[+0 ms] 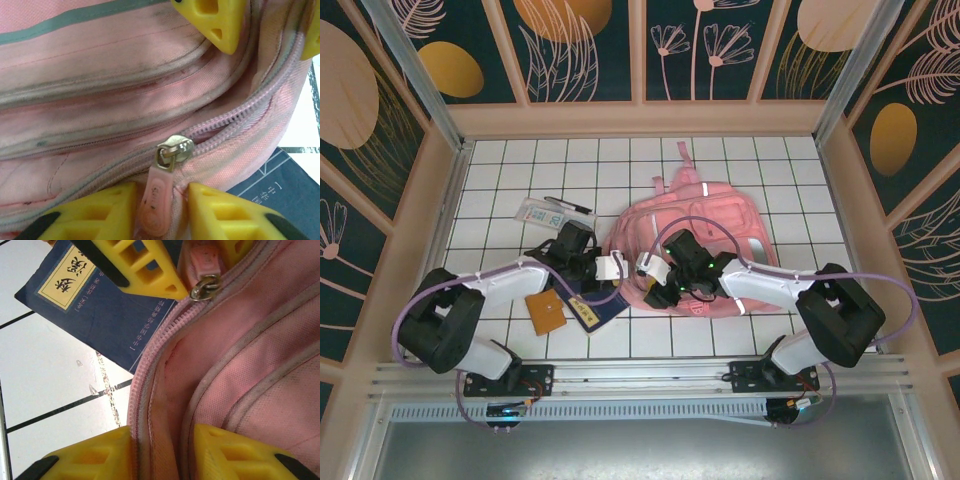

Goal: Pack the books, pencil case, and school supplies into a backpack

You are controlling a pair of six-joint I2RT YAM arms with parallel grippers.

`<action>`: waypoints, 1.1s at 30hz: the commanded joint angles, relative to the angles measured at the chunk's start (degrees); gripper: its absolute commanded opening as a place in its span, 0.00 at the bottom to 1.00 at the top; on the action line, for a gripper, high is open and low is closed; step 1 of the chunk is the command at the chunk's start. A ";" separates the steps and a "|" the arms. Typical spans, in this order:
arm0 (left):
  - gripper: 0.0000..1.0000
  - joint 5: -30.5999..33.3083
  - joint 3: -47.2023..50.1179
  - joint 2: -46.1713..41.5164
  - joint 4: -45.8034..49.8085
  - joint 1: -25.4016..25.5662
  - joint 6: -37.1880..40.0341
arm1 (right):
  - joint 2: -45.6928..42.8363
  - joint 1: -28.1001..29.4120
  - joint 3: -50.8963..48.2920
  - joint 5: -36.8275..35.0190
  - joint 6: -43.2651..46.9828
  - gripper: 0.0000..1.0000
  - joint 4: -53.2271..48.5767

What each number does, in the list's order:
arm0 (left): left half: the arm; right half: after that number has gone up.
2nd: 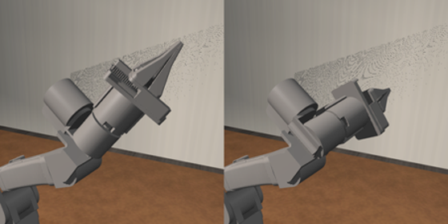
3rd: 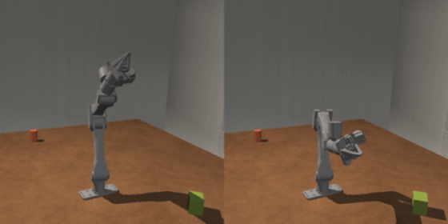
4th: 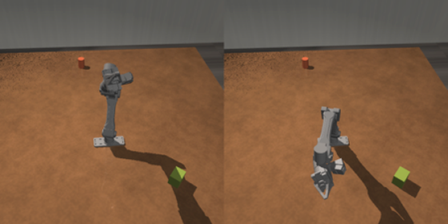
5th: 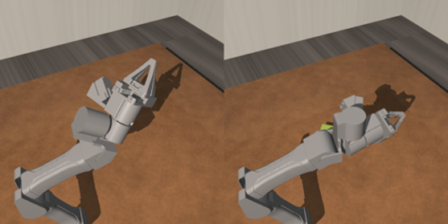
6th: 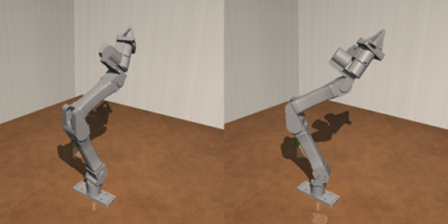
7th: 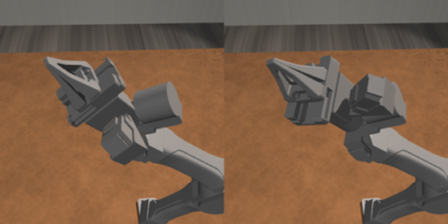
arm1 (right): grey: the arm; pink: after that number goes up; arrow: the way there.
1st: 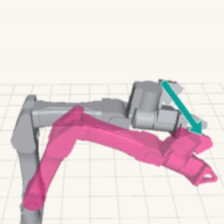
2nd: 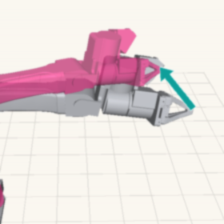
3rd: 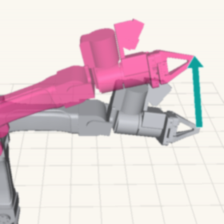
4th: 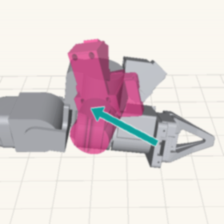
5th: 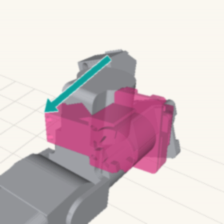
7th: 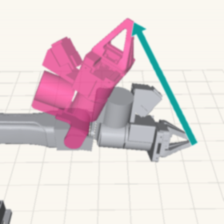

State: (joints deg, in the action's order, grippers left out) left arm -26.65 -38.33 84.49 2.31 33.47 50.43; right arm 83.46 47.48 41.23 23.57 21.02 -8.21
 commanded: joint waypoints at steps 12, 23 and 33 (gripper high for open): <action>0.00 1.41 -1.66 -5.22 -1.77 0.28 -5.84 | -3.17 0.77 -4.19 -1.33 0.89 0.30 2.07; 0.00 -0.51 -0.52 -8.87 -6.56 0.18 -14.28 | -0.23 2.79 -2.56 -14.36 2.95 0.00 -0.22; 0.12 -8.11 -1.36 -2.64 -5.71 0.17 -12.89 | -1.51 2.61 -2.39 -15.50 7.41 0.00 -2.75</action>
State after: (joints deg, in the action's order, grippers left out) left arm -30.96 -38.41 80.05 -1.89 33.76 36.75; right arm 82.41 50.26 38.59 10.09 26.20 -8.43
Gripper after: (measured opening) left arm 0.130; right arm 0.057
